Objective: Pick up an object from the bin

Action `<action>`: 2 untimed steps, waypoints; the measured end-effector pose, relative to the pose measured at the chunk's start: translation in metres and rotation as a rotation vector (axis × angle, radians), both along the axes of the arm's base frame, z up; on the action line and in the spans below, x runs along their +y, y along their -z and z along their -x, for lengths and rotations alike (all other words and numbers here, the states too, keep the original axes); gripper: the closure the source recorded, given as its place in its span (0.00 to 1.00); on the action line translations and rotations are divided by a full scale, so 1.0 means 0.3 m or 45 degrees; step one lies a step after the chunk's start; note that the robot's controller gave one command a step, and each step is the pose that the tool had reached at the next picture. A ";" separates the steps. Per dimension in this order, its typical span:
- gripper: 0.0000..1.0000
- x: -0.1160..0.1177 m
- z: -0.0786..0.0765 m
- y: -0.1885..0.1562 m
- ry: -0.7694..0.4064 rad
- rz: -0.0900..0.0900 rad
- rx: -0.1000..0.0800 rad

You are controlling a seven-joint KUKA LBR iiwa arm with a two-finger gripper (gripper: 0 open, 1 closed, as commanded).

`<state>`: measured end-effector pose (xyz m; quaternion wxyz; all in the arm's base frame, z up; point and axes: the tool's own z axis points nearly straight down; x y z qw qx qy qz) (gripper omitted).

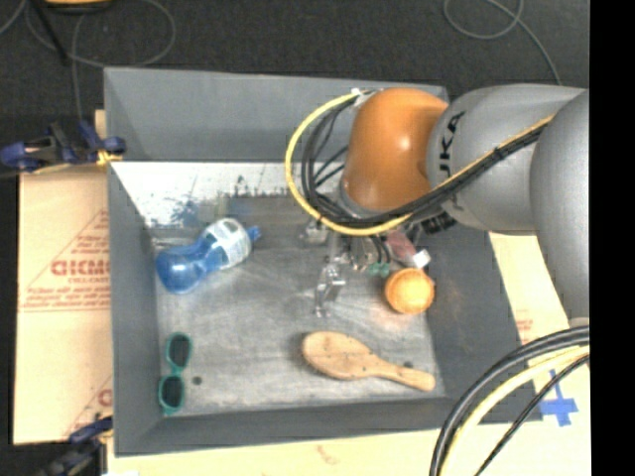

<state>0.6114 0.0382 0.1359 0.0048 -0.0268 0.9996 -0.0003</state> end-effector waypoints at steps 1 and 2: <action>1.00 -0.072 0.035 0.145 -0.333 0.000 0.008; 0.00 -0.071 0.035 0.145 -0.330 -0.001 0.008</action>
Offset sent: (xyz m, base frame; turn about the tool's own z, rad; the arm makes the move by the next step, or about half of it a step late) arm 0.0000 0.0000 0.0000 0.0000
